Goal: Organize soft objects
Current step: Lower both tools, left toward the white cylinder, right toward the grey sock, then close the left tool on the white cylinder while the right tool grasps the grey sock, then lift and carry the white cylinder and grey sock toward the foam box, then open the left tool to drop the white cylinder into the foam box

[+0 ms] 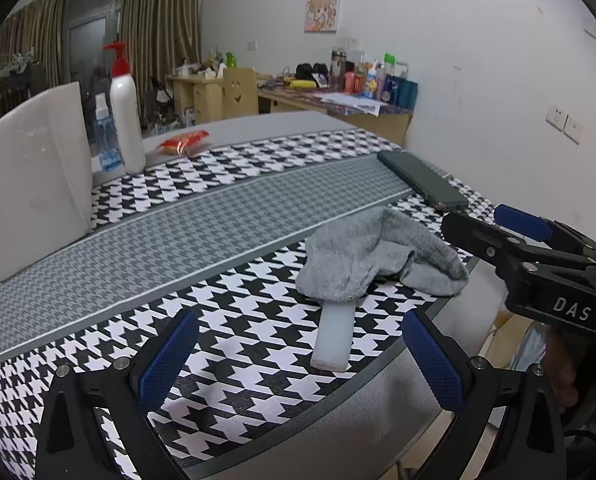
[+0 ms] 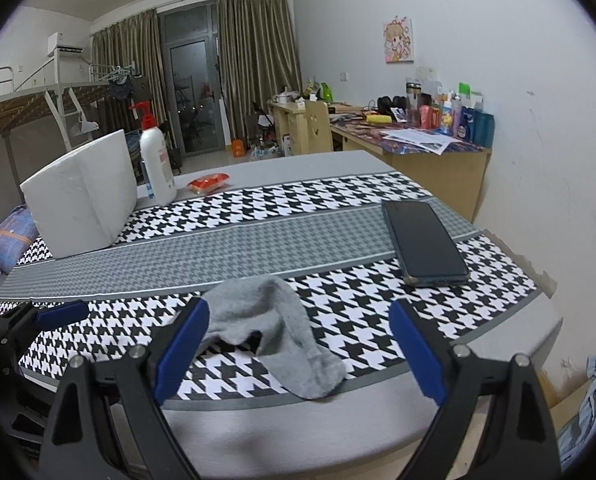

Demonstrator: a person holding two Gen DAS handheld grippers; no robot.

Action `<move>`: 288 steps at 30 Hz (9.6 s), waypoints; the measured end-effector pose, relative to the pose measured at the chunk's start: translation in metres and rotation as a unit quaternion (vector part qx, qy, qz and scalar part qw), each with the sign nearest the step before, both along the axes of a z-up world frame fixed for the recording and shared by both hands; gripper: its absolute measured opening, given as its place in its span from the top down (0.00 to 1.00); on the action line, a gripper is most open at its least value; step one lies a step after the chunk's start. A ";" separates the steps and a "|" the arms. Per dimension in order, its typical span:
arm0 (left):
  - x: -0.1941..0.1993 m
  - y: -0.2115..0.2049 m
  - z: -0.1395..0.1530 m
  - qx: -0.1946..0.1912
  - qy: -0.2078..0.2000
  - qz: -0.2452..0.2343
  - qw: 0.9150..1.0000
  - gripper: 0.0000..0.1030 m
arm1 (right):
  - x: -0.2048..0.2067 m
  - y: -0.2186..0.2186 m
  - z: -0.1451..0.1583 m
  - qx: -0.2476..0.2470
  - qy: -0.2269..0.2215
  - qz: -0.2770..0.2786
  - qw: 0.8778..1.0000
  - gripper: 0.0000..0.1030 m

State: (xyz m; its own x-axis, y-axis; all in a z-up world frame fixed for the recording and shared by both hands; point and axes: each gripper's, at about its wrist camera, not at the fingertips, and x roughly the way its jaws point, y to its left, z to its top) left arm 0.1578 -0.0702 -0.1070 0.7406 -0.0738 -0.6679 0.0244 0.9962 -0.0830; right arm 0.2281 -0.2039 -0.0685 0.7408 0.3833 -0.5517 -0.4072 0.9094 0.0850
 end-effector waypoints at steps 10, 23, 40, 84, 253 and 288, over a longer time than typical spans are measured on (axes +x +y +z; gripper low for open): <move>0.013 -0.008 -0.011 0.009 0.026 -0.012 1.000 0.12 | 0.006 -0.003 -0.006 -0.002 0.010 -0.004 1.000 0.09; 0.023 -0.021 -0.021 0.033 0.049 -0.020 0.998 0.46 | 0.014 -0.006 -0.015 -0.001 0.029 -0.007 1.000 0.09; 0.022 -0.025 -0.019 0.029 0.049 -0.035 0.998 0.82 | 0.019 0.004 -0.019 -0.002 0.034 0.013 0.999 0.09; -0.001 -0.006 0.005 0.033 0.012 0.003 0.999 0.82 | 0.018 0.014 0.007 0.021 0.060 0.047 0.997 0.88; 0.025 0.217 0.168 0.073 -0.121 0.209 0.967 0.82 | 0.034 0.221 0.149 0.043 -0.060 0.177 0.981 0.88; 0.033 0.291 0.145 0.061 -0.087 0.286 0.952 0.25 | 0.052 0.285 0.147 0.032 -0.049 0.203 0.977 0.88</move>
State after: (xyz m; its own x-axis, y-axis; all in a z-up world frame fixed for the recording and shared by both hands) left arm 0.1912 0.2204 0.0375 0.7370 0.4453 -0.5085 -0.5223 0.8527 -0.0102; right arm 0.2798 0.0814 0.0780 0.5677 0.6888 -0.4508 -0.7430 0.6645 0.0796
